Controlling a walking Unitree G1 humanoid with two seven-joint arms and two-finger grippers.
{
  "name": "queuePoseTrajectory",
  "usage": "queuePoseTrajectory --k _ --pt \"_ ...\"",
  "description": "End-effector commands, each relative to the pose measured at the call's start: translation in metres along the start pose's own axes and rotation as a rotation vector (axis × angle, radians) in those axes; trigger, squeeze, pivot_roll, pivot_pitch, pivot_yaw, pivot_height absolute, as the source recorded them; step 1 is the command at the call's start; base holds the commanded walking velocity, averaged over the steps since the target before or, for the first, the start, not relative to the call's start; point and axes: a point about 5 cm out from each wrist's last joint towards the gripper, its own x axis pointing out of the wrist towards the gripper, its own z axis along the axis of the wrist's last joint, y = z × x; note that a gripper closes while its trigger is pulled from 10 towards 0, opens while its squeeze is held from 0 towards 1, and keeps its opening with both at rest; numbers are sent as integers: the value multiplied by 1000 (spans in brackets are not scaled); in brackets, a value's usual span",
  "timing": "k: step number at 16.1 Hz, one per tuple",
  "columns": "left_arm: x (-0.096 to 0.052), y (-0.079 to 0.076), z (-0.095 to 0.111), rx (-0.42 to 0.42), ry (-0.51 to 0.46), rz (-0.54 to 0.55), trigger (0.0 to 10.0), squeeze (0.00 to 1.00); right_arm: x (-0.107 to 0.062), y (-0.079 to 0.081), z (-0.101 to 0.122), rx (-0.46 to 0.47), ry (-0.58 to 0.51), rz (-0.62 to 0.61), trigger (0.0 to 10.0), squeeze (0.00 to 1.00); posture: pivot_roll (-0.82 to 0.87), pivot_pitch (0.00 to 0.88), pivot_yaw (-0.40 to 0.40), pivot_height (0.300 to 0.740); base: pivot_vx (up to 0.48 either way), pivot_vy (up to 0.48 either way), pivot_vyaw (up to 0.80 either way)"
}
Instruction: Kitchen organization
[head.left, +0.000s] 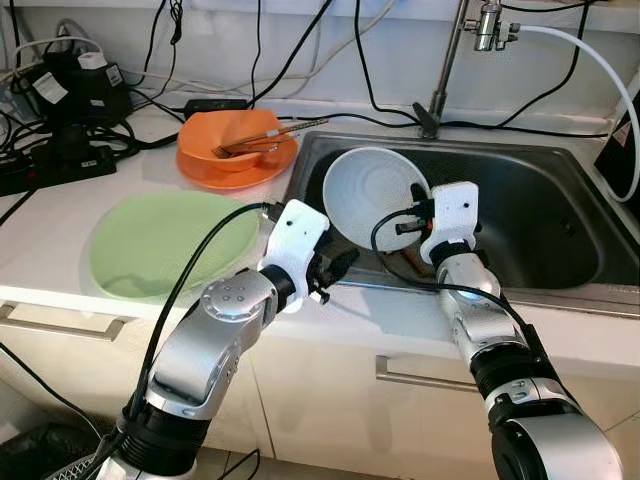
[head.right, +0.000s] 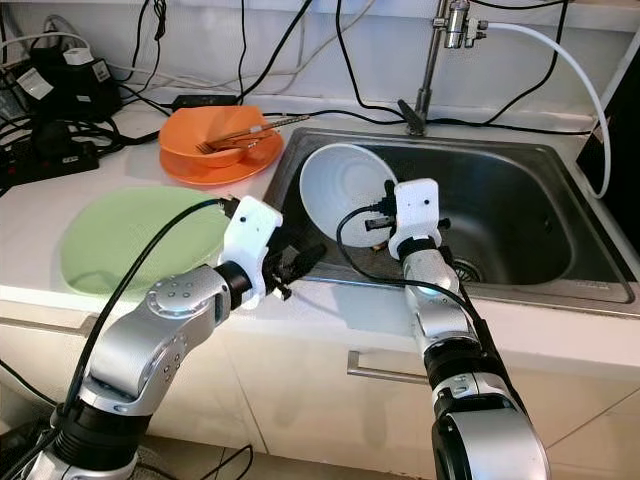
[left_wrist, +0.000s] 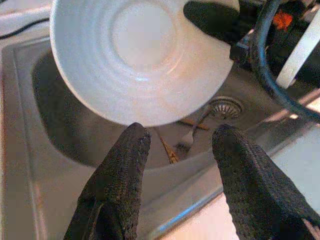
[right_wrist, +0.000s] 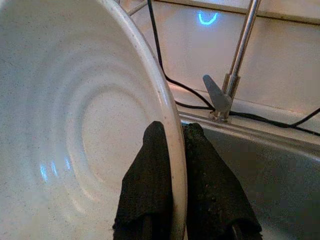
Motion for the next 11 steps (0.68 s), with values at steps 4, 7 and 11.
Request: queuePoseTrajectory --k 4,7,11 --pt "-3 -2 1 9 15 -11 10000 0 3 0 6 -34 -33 4 10000 0 109 10 29 740 0 0 0" --pt "-4 -2 0 14 28 -10 10000 0 2 3 2 -57 -24 26 10000 0 111 13 29 740 0 0 0" --pt "-5 -2 -1 7 46 -9 10000 0 0 8 -1 -86 -20 63 10000 0 113 16 27 740 0 0 0"
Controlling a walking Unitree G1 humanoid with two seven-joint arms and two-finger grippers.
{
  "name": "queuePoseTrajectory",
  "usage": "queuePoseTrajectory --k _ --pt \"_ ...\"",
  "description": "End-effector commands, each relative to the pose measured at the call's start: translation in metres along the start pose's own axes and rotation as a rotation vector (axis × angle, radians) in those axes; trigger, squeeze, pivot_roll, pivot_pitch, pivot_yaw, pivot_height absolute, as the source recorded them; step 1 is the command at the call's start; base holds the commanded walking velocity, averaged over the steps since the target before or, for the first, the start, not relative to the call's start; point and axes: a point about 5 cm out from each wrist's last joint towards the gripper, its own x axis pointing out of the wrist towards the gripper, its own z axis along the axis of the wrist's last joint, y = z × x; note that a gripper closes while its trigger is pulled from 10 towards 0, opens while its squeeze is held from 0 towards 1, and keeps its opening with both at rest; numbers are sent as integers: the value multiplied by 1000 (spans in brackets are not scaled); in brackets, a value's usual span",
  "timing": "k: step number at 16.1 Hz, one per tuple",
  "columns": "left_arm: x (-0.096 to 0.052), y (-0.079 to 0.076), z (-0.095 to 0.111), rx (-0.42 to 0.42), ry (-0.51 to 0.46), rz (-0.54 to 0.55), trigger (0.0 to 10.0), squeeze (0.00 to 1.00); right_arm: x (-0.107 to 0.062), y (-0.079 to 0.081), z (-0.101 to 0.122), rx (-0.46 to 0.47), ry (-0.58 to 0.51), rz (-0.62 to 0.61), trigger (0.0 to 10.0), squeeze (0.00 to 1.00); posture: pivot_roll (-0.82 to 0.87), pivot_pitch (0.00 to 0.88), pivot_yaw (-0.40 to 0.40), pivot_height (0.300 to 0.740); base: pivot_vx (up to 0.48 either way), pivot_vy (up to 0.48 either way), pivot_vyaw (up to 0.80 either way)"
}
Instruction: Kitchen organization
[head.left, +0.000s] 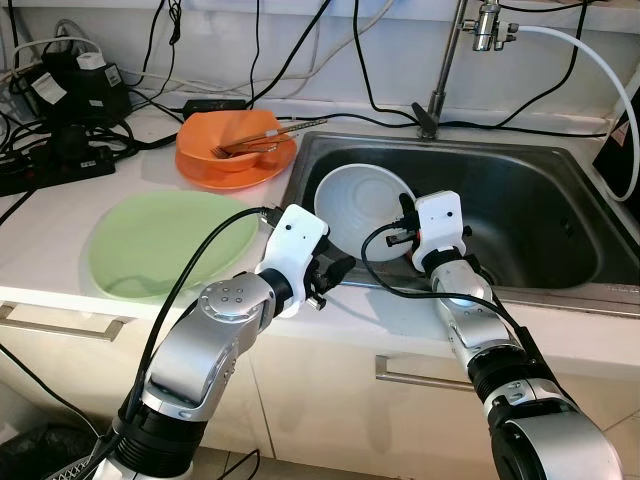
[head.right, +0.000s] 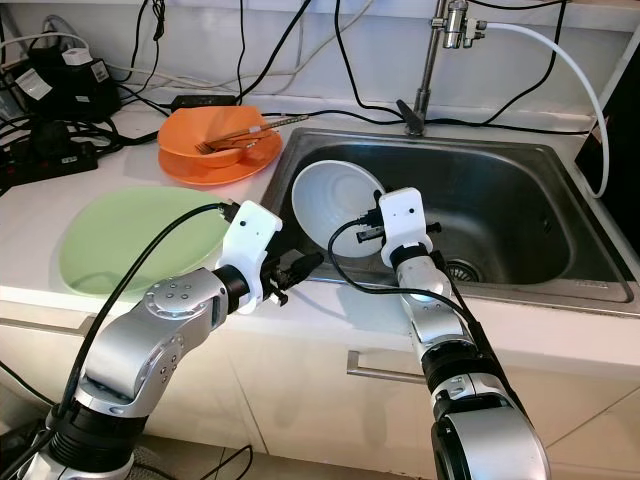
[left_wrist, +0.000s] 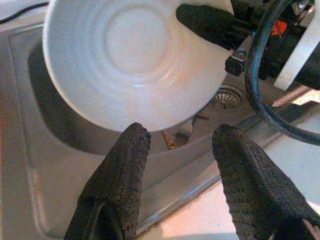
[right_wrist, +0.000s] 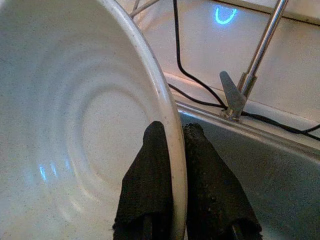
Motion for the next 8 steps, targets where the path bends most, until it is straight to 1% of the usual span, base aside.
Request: queuePoseTrajectory --k 1,8 --pt "-3 -2 0 9 5 -8 10000 0 3 -1 7 -19 -37 6 10000 0 115 16 27 740 0 0 0" --pt "-5 -4 -3 9 26 -27 10000 0 2 5 4 -37 -35 33 10000 0 115 19 26 740 0 0 0"
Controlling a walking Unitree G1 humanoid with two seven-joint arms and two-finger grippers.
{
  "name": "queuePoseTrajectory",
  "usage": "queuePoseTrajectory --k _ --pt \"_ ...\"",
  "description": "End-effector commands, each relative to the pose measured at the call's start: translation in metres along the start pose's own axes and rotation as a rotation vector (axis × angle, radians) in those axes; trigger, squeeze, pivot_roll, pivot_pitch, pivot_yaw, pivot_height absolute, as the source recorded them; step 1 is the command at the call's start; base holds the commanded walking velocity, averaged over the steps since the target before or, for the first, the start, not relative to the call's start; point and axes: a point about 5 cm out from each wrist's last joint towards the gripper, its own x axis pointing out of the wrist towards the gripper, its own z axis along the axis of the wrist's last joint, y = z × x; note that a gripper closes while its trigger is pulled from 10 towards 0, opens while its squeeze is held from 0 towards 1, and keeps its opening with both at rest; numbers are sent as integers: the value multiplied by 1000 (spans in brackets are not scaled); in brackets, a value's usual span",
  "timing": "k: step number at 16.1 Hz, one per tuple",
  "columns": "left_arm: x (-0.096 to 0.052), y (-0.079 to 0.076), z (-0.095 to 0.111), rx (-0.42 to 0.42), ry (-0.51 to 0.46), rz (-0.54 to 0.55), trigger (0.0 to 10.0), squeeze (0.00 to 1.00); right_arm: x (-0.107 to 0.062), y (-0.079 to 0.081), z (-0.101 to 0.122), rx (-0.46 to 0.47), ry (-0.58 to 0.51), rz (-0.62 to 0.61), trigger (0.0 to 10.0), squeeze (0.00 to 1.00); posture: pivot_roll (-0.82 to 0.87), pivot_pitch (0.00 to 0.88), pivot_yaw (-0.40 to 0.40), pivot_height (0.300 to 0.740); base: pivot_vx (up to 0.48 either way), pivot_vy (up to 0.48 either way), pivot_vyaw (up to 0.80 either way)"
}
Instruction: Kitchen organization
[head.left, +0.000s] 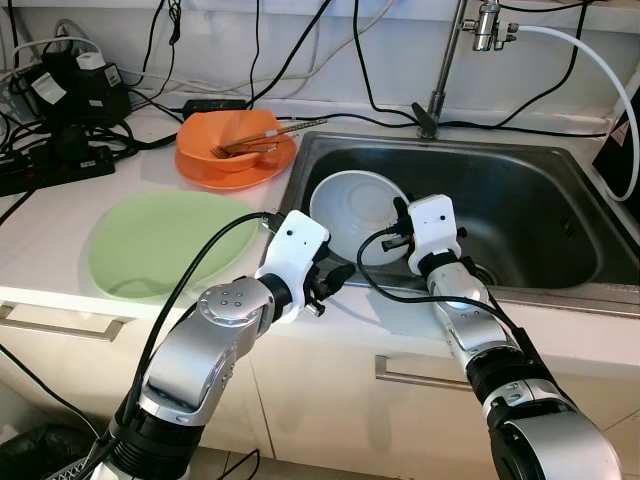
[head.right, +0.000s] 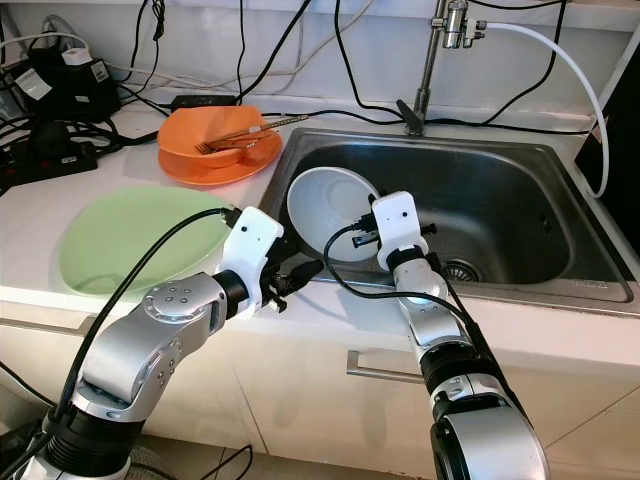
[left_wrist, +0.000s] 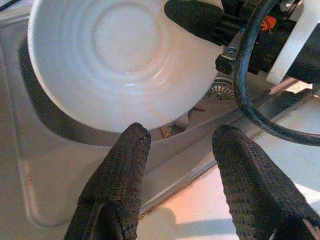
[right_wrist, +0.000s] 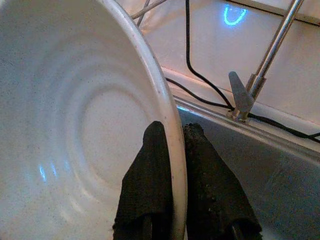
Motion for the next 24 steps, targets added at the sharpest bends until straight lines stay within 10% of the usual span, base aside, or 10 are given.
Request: queuePoseTrajectory --k 1,7,8,9,10,11,13,24 --pt "-2 -2 0 5 2 -12 10000 0 2 0 6 -6 -40 3 10000 0 114 20 26 740 0 0 0" --pt "-2 -4 -1 4 18 -22 10000 0 1 7 2 -30 -18 44 10000 0 118 21 23 740 0 0 0" --pt "-2 -4 -1 4 18 -23 10000 0 1 7 2 -27 -20 47 10000 200 116 18 25 740 0 0 0" --pt "-2 -4 -1 4 19 -24 10000 0 1 8 2 -24 -21 51 10000 1000 115 18 26 740 0 0 0" --pt "-2 -4 -2 4 20 -26 10000 0 1 8 2 -25 -20 53 10000 1000 115 18 26 740 0 0 0" --pt "-2 -4 -2 5 21 -27 10000 0 1 7 2 -26 -18 51 10000 565 115 18 26 740 0 0 0" --pt "-2 -5 -2 4 23 -27 10000 0 1 7 1 -27 -16 50 10000 0 115 18 26 740 0 0 0" --pt "-2 -3 -1 11 15 -18 10000 0 1 10 2 -10 -21 66 10000 0 116 15 27 740 0 0 0"
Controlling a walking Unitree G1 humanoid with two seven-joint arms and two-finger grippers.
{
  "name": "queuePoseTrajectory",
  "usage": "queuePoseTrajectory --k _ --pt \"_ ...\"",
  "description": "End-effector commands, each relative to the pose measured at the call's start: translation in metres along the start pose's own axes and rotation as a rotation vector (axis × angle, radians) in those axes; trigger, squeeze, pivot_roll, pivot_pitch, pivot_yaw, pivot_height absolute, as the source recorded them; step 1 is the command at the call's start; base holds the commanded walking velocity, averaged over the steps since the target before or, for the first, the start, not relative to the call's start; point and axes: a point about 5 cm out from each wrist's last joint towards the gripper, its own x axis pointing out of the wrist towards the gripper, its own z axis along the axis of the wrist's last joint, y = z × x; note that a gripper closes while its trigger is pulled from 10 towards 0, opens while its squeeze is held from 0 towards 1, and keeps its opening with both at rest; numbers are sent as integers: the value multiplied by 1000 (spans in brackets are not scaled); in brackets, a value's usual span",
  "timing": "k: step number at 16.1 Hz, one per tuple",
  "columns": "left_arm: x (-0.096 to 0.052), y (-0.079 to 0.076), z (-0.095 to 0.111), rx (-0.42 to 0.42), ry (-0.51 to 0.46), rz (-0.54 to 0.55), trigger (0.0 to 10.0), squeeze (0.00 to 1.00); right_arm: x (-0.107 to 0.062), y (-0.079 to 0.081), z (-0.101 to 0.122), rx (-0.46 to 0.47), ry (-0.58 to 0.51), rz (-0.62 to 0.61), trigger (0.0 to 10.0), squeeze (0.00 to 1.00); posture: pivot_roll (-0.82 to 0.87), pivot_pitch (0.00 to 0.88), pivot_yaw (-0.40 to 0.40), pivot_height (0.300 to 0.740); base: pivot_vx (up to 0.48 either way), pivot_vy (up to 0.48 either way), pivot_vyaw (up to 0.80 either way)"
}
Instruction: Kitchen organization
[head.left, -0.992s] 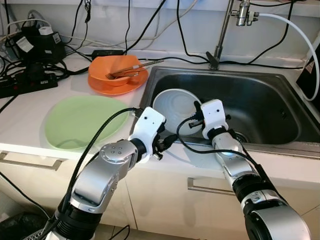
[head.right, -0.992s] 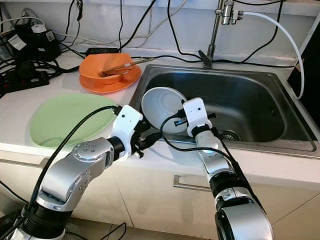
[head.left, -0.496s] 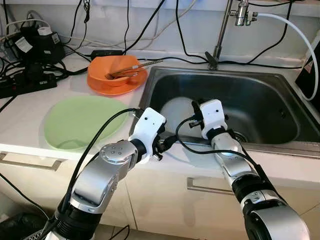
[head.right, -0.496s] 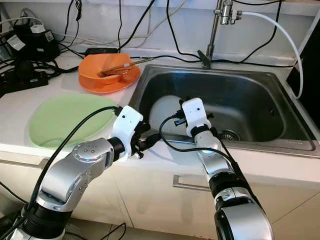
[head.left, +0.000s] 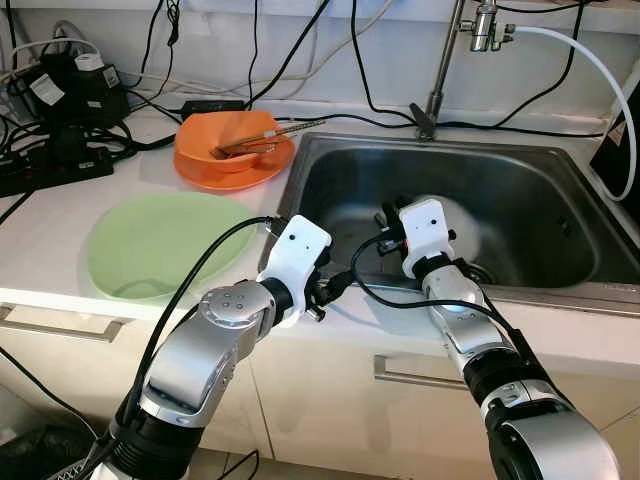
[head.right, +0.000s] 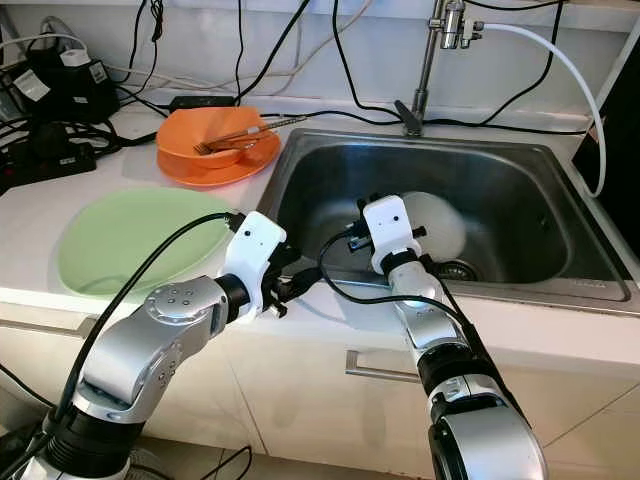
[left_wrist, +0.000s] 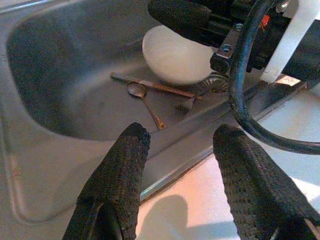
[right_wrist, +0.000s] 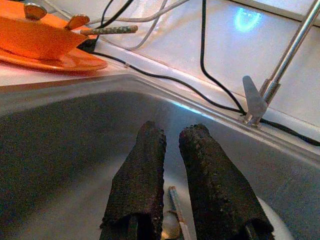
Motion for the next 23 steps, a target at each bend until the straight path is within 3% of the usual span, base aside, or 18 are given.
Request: queuePoseTrajectory --k 1,3,5,9,10,11,12,13,14,23 --pt "-2 0 3 19 -21 8 10000 0 2 2 3 14 -14 7 10000 0 116 15 27 740 0 0 0" --pt "-1 6 9 13 -77 66 10000 0 4 0 8 77 -31 -7 10000 0 116 15 27 740 0 0 0" --pt "-2 29 24 19 -185 244 10000 0 11 -3 26 219 -98 -16 10000 0 112 21 28 740 0 0 0" --pt "-8 48 33 11 -282 390 10000 0 13 -5 43 313 -163 0 10000 0 108 22 28 740 0 0 0" --pt "-10 52 35 34 -316 444 10000 0 12 -8 48 335 -180 8 10000 420 105 24 22 740 0 0 0" --pt "-17 65 39 27 -355 538 10000 0 10 -9 53 353 -194 20 10000 1000 102 26 21 740 0 0 0" --pt "-18 67 41 20 -369 549 10000 0 10 -9 54 348 -196 21 10000 1000 102 26 21 740 0 0 0" --pt "-20 70 42 17 -386 561 10000 0 8 -9 54 345 -196 23 10000 929 102 26 21 740 0 0 0" --pt "-20 71 42 14 -395 568 10000 0 8 -9 52 343 -187 16 10000 0 98 26 20 740 0 0 0" --pt "-20 75 35 -10 -421 589 10000 0 1 -12 48 366 -144 13 10000 0 98 22 17 740 0 0 0"
